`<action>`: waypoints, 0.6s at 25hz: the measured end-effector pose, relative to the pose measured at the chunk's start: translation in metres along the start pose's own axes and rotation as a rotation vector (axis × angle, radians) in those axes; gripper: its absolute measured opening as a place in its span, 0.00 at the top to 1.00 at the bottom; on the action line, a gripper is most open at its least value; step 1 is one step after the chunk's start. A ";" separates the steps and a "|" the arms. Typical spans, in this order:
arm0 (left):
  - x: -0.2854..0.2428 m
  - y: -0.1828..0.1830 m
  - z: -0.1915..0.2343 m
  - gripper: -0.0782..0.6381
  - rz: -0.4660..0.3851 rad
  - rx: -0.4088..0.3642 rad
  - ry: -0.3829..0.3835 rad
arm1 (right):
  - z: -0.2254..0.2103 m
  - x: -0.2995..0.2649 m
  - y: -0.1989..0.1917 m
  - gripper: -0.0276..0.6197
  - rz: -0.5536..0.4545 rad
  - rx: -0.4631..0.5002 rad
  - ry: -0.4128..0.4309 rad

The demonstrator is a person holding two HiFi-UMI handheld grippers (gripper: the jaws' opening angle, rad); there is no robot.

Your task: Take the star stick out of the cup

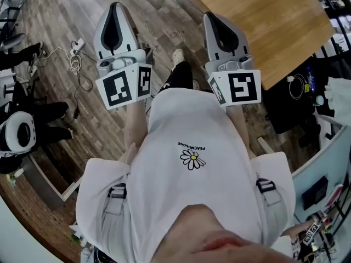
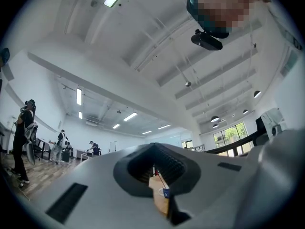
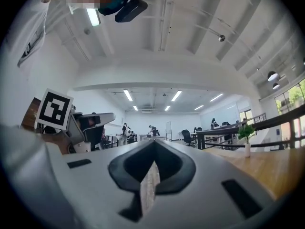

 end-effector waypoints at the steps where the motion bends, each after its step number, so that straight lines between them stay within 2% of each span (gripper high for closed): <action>1: -0.001 -0.002 0.000 0.87 -0.008 -0.002 -0.004 | -0.001 -0.001 0.000 0.95 -0.008 0.005 -0.002; 5: -0.008 -0.013 -0.001 0.87 -0.075 -0.037 -0.028 | -0.008 -0.007 -0.007 0.95 -0.064 -0.019 -0.031; 7: -0.017 -0.023 -0.001 0.87 -0.102 -0.042 -0.038 | -0.008 -0.021 -0.014 0.95 -0.085 -0.003 -0.007; 10: -0.020 -0.037 0.004 0.87 -0.082 -0.029 -0.021 | -0.004 -0.037 -0.027 0.95 -0.058 0.030 0.039; 15: -0.032 -0.052 0.017 0.87 -0.039 -0.019 -0.007 | -0.013 -0.068 -0.043 0.95 -0.007 -0.014 0.038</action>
Point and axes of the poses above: the fingertips, and each gripper's own axes: x backward along the fingers, z to its left, y out of its top, the point moved 4 cm from there along x, backward along the fingers, and after that the axes turned 10 degrees about -z, right-handed, at the moved point
